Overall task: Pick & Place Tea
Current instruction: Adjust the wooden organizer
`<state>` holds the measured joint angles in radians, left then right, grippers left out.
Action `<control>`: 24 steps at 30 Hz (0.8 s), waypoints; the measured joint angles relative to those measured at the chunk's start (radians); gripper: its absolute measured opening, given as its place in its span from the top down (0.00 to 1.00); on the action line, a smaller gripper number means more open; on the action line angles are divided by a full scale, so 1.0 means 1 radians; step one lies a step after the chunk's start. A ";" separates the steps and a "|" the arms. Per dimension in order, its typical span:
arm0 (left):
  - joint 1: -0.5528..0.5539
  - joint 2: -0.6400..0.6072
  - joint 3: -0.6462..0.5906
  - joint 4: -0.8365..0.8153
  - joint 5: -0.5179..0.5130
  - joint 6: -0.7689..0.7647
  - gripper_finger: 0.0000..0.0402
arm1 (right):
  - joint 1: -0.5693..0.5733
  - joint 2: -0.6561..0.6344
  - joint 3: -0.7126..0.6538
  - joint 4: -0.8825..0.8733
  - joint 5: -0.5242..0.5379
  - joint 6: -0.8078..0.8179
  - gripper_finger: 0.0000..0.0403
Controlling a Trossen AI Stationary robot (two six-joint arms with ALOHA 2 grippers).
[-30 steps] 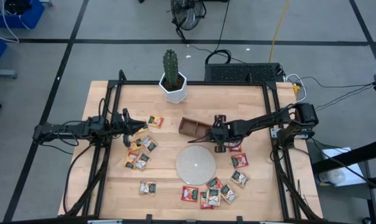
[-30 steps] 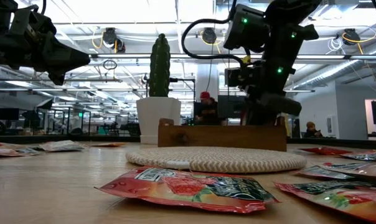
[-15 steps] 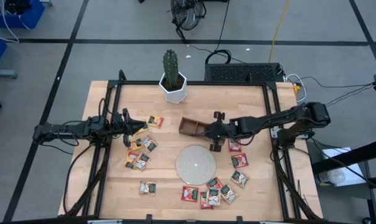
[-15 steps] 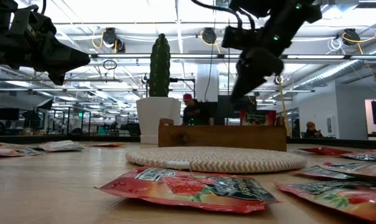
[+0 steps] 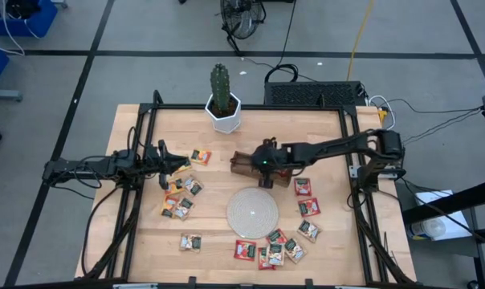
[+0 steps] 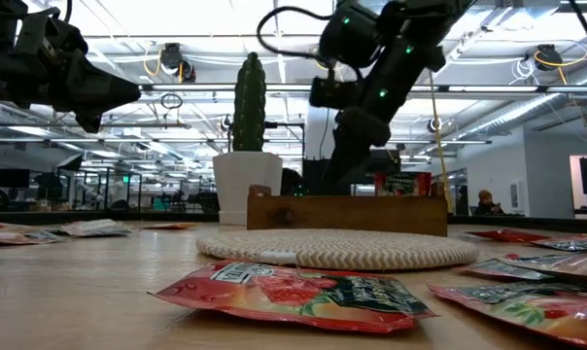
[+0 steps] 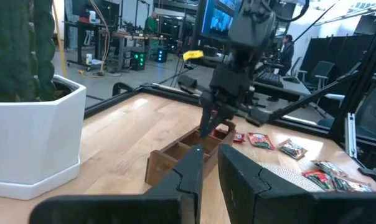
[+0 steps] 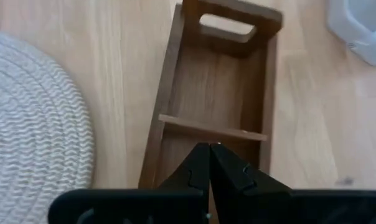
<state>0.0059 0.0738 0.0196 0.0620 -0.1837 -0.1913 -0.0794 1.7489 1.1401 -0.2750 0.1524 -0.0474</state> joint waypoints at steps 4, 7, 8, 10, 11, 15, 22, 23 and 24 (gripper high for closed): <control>0.000 0.000 0.000 0.000 0.000 0.000 0.87 | -0.011 0.056 0.020 0.000 -0.001 -0.003 1.00; 0.000 0.000 0.000 0.000 0.000 0.000 0.87 | -0.013 0.088 0.027 0.003 -0.013 -0.007 1.00; 0.000 0.000 0.000 0.000 0.000 0.000 0.87 | -0.013 0.096 0.027 0.005 -0.034 -0.009 1.00; 0.000 0.000 0.000 0.000 0.000 0.000 0.87 | -0.012 0.111 0.027 0.034 -0.078 -0.014 1.00; 0.000 0.000 0.000 0.000 0.000 0.000 0.87 | -0.009 0.112 0.027 0.041 -0.090 -0.014 1.00; 0.000 0.000 0.000 0.000 0.000 0.000 0.87 | 0.010 0.111 0.027 0.051 -0.102 -0.014 1.00; 0.000 0.000 0.000 0.001 0.000 0.000 0.87 | 0.055 0.111 0.027 0.051 -0.105 -0.002 1.00; 0.000 0.000 0.000 0.001 0.000 0.000 0.87 | 0.061 0.111 0.027 0.051 -0.105 -0.001 1.00; 0.000 0.000 0.000 0.001 0.000 0.000 0.87 | 0.065 0.111 0.027 0.052 -0.105 0.001 1.00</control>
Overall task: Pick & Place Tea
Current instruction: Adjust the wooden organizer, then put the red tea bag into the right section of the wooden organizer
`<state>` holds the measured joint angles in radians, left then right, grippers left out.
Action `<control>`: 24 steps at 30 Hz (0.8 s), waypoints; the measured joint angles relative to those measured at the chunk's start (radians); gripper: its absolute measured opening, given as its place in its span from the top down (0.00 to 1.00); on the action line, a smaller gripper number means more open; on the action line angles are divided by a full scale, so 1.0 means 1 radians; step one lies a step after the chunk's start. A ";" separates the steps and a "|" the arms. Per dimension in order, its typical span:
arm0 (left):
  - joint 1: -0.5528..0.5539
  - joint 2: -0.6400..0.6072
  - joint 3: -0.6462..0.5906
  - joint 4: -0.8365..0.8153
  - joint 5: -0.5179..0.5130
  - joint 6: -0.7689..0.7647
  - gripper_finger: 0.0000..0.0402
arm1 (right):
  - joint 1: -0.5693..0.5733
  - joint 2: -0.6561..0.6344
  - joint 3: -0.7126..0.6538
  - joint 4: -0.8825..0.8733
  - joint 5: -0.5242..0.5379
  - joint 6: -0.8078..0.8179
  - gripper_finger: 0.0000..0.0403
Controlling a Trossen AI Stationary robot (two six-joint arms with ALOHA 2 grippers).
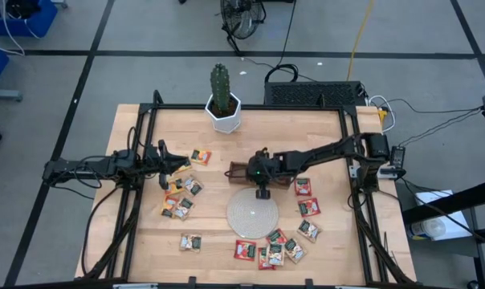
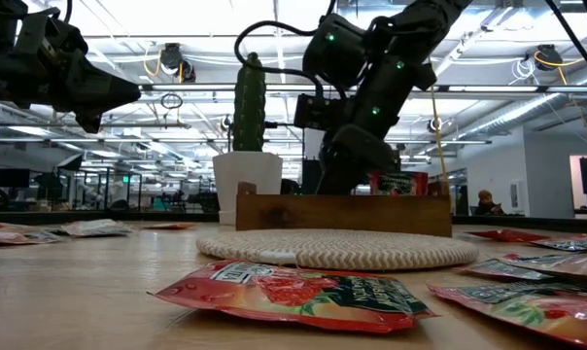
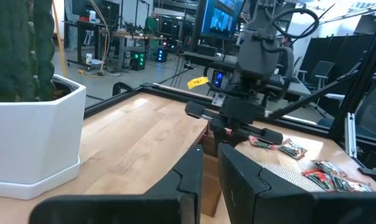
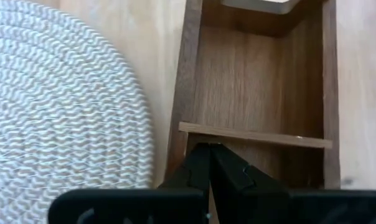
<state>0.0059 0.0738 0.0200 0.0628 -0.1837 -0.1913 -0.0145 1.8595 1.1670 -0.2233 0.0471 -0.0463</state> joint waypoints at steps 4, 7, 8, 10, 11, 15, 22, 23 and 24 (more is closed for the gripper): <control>0.000 0.000 0.000 0.000 0.000 0.000 0.87 | 0.016 0.000 0.000 0.002 0.000 0.000 1.00; 0.000 0.000 0.000 0.000 0.000 0.000 0.87 | 0.018 -0.001 0.000 0.005 0.004 0.000 1.00; 0.000 0.000 0.000 0.000 0.000 0.000 0.87 | 0.017 -0.005 0.000 0.004 0.009 0.000 1.00; 0.000 0.000 0.000 0.000 0.000 0.000 0.87 | 0.017 -0.022 -0.001 -0.005 0.048 0.000 1.00; 0.000 0.000 0.000 0.000 0.000 0.000 0.87 | 0.017 -0.037 -0.001 -0.012 0.070 0.000 1.00; 0.000 0.000 0.000 0.000 0.000 0.000 0.87 | 0.028 -0.124 -0.001 -0.085 0.149 0.003 1.00; 0.000 0.000 0.000 0.000 0.000 0.000 0.87 | 0.107 -0.326 -0.029 -0.429 0.305 0.239 1.00; 0.000 0.000 0.000 0.000 0.000 0.000 0.87 | 0.121 -0.356 -0.042 -0.486 0.332 0.303 1.00; 0.000 0.000 0.000 0.000 0.000 0.000 0.87 | 0.135 -0.389 -0.057 -0.540 0.353 0.375 1.00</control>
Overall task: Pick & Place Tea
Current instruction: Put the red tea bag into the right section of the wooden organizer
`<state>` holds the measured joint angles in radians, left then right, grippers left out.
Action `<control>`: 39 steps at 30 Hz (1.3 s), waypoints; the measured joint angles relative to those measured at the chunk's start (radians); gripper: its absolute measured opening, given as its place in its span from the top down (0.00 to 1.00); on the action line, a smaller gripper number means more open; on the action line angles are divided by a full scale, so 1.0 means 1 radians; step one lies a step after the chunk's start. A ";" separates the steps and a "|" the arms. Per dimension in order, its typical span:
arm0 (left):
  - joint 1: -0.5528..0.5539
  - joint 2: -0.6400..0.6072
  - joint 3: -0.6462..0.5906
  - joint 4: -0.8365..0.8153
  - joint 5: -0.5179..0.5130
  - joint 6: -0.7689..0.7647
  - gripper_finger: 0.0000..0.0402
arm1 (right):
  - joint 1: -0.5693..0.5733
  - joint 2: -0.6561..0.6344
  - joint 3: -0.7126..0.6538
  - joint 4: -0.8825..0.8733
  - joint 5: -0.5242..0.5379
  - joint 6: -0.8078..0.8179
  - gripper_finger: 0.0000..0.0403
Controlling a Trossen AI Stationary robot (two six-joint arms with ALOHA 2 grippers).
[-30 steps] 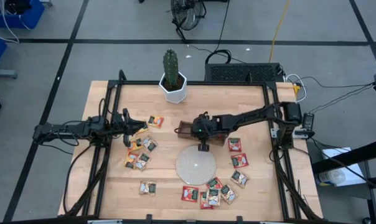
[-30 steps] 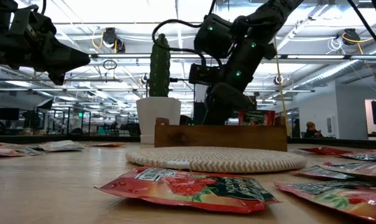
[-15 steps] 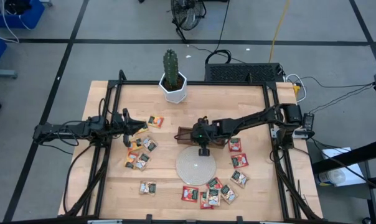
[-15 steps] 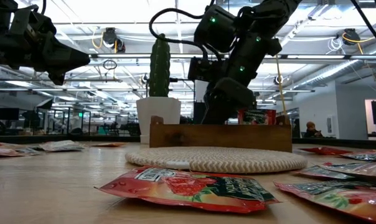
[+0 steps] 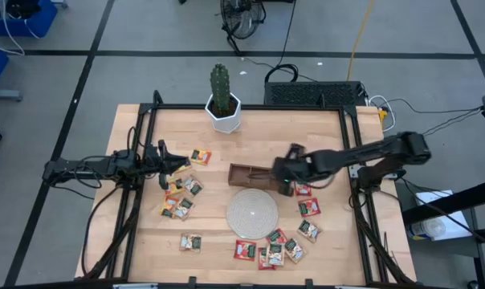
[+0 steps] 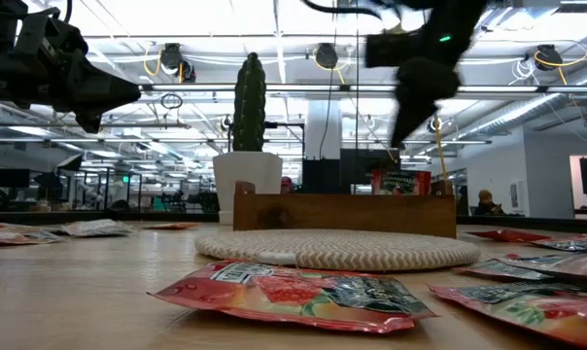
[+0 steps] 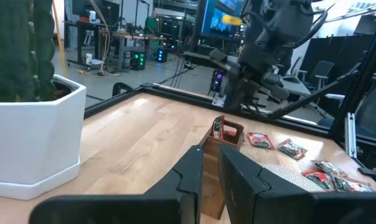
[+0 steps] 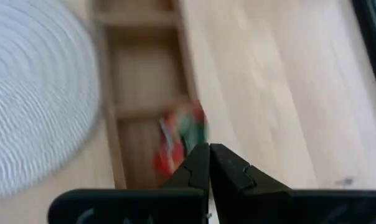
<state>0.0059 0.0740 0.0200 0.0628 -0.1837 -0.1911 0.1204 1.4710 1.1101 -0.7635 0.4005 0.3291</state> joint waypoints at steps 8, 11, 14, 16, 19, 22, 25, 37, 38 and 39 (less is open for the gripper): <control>0.000 0.000 0.000 0.000 0.000 0.000 0.87 | 0.056 -0.223 -0.202 -0.145 -0.155 0.440 0.90; 0.000 0.000 0.000 0.000 0.000 0.000 0.87 | 0.034 -0.253 -0.288 -0.057 -0.282 0.536 0.76; 0.000 0.000 0.000 0.000 0.000 0.000 0.87 | -0.006 -0.253 -0.358 0.023 -0.374 0.593 0.58; 0.000 0.000 0.000 0.000 0.000 0.000 0.87 | -0.043 -0.247 -0.391 0.053 -0.405 0.628 0.46; 0.000 0.000 0.000 0.000 0.000 0.000 0.87 | -0.101 -0.232 -0.416 0.057 -0.441 0.668 0.36; 0.000 0.000 0.000 0.000 0.000 0.000 0.87 | -0.144 -0.209 -0.425 0.064 -0.462 0.695 0.32; 0.000 0.000 0.000 0.000 0.000 0.000 0.87 | -0.168 -0.173 -0.426 0.123 -0.495 0.707 0.33; 0.000 0.000 0.000 0.000 0.000 0.000 0.87 | -0.170 0.044 -0.422 0.099 -0.535 0.660 0.38; 0.000 0.000 0.000 0.000 0.000 0.000 0.87 | -0.170 0.053 -0.422 0.082 -0.531 0.657 0.38; 0.000 0.000 0.000 0.000 0.000 0.000 0.87 | -0.169 0.063 -0.423 0.061 -0.526 0.657 0.38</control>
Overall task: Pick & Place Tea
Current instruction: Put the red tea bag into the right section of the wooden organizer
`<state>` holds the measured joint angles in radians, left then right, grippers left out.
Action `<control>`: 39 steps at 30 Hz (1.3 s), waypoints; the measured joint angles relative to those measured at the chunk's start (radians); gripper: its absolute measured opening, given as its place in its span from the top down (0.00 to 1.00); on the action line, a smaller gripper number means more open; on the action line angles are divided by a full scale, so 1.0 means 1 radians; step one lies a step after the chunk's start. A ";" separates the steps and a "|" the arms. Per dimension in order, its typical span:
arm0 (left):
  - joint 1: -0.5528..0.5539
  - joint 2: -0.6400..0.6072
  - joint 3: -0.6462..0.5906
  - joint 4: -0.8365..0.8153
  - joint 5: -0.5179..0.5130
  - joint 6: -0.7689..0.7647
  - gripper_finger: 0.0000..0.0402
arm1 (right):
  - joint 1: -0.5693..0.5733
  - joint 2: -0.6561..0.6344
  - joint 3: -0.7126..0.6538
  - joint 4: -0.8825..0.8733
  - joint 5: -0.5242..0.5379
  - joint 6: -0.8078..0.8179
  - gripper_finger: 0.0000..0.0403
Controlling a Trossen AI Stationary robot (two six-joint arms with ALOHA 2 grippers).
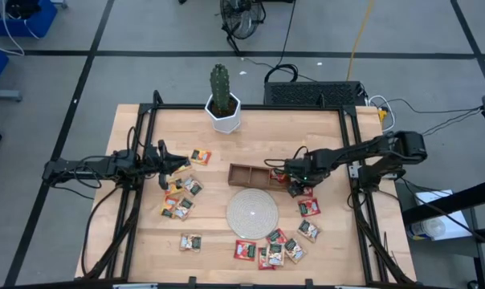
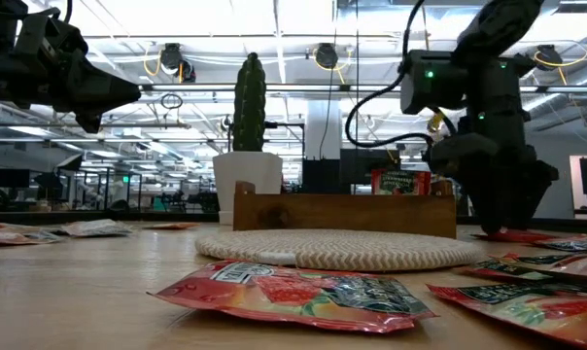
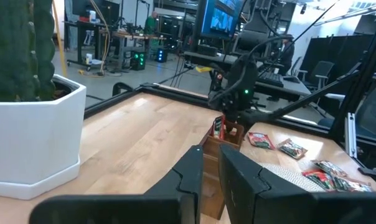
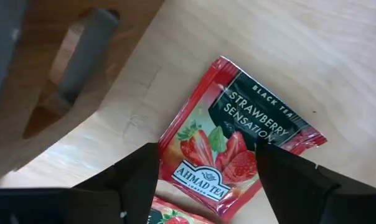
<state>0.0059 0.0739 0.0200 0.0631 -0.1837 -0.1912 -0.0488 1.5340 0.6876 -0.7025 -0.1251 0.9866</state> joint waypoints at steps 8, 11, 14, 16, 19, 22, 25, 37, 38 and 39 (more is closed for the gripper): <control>0.000 0.000 0.000 0.000 0.000 0.000 0.87 | 0.008 0.017 -0.002 -0.117 0.055 0.021 0.42; 0.000 0.000 0.000 0.000 0.000 0.000 0.87 | 0.008 0.017 -0.002 -0.118 0.061 0.021 0.49; 0.000 0.000 0.000 0.000 0.000 0.000 0.87 | 0.008 0.017 -0.002 -0.114 0.068 0.019 0.58; 0.000 0.000 0.000 0.000 0.000 0.000 0.87 | 0.011 0.016 -0.002 -0.113 0.074 0.017 0.64; 0.000 0.000 0.000 0.000 0.000 0.000 0.87 | 0.020 0.016 -0.002 -0.111 0.081 0.015 0.73; 0.000 0.000 0.000 0.000 0.000 0.000 0.87 | 0.032 0.010 -0.003 -0.111 0.089 0.015 0.82; 0.000 0.000 0.000 0.000 0.000 0.000 0.87 | 0.048 -0.002 -0.003 -0.105 0.096 0.010 0.89; 0.000 0.000 0.000 0.000 0.000 0.000 0.87 | 0.232 -0.227 0.020 -0.074 0.524 0.031 1.00; 0.000 0.000 0.000 0.000 0.000 0.000 0.87 | 0.261 -0.248 0.021 -0.058 0.586 0.051 1.00; 0.000 0.000 0.000 -0.001 0.000 0.000 0.87 | 0.289 -0.261 0.020 -0.038 0.648 0.065 1.00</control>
<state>0.0059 0.0739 0.0200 0.0625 -0.1837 -0.1913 0.2406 1.2728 0.7078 -0.7403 0.5229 1.0513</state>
